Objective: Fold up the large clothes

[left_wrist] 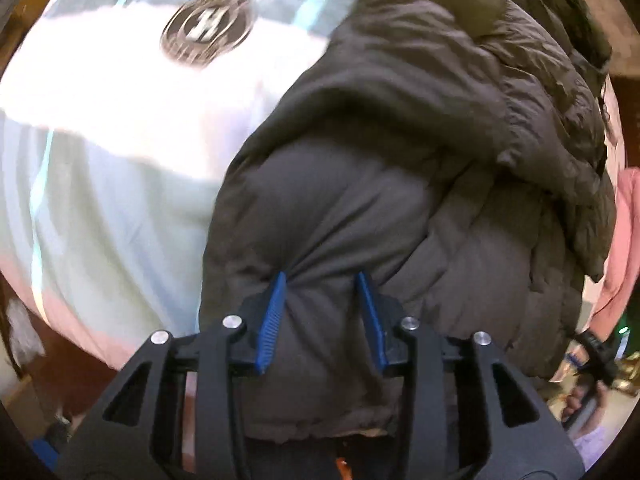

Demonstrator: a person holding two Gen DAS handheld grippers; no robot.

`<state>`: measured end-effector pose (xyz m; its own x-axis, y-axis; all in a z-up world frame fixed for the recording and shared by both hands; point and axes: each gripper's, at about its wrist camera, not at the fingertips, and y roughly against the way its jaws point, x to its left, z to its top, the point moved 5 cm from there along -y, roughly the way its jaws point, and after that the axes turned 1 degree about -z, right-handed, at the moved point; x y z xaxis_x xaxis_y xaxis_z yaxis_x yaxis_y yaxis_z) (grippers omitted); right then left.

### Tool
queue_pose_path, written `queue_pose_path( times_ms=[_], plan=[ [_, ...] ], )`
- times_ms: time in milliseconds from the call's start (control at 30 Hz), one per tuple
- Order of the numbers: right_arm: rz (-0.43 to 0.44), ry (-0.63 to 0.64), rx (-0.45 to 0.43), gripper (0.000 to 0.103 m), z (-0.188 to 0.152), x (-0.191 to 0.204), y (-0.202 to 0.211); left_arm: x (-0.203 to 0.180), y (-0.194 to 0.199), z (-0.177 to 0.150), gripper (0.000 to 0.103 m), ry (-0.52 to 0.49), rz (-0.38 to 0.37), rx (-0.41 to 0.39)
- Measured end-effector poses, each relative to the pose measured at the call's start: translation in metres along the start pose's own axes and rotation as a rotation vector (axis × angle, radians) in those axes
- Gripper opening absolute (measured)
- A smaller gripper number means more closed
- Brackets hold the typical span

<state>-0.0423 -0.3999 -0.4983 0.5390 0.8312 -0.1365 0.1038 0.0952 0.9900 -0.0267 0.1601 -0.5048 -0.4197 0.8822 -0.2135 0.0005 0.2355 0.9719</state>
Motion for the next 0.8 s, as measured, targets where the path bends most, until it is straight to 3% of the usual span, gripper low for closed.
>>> queue_pose_path(
  times_ms=[100, 133, 167, 200, 233, 267, 333, 400, 467, 567, 667, 700, 800],
  plan=[
    [0.077, -0.015, 0.088, 0.097, 0.000, -0.006, -0.027, 0.006, -0.007, -0.002, 0.040, 0.018, 0.001, 0.037],
    [0.115, -0.014, 0.121, 0.090, -0.002, -0.006, -0.032, 0.006, -0.014, -0.003, 0.040, 0.018, 0.019, 0.077],
    [0.165, -0.019, 0.151, 0.078, -0.004, -0.007, -0.037, 0.004, -0.020, -0.004, 0.033, 0.016, 0.035, 0.110],
    [0.235, -0.029, 0.175, 0.052, -0.007, -0.004, -0.038, 0.001, -0.027, -0.003, 0.021, 0.021, 0.052, 0.140],
    [0.275, -0.034, 0.182, 0.031, -0.008, -0.003, -0.035, -0.003, -0.029, -0.002, 0.016, 0.025, 0.054, 0.152],
    [0.294, -0.031, 0.188, 0.024, -0.008, -0.001, -0.030, -0.007, -0.029, -0.003, 0.008, 0.010, 0.068, 0.164],
    [0.281, 0.004, 0.190, 0.012, -0.008, 0.001, -0.018, -0.014, -0.029, -0.003, 0.003, -0.048, 0.119, 0.168],
    [0.253, 0.031, 0.189, 0.010, -0.013, 0.002, -0.005, -0.015, -0.030, -0.011, 0.001, -0.097, 0.174, 0.194],
    [0.195, 0.058, 0.189, 0.010, -0.023, 0.001, -0.005, -0.003, -0.040, -0.024, 0.001, -0.072, 0.205, 0.244],
    [0.173, 0.103, 0.214, 0.018, -0.033, -0.005, -0.024, 0.009, -0.043, -0.027, 0.000, -0.019, 0.204, 0.259],
    [0.102, 0.108, 0.132, 0.053, -0.024, -0.019, -0.002, 0.005, -0.012, -0.009, 0.001, -0.035, 0.181, 0.165],
    [0.072, 0.053, 0.061, 0.063, -0.014, -0.032, 0.014, 0.003, 0.002, 0.000, 0.001, -0.040, 0.177, 0.122],
    [0.150, -0.099, -0.057, 0.064, 0.014, -0.050, 0.050, -0.015, 0.043, 0.034, 0.007, -0.069, 0.142, -0.004]
  ],
)
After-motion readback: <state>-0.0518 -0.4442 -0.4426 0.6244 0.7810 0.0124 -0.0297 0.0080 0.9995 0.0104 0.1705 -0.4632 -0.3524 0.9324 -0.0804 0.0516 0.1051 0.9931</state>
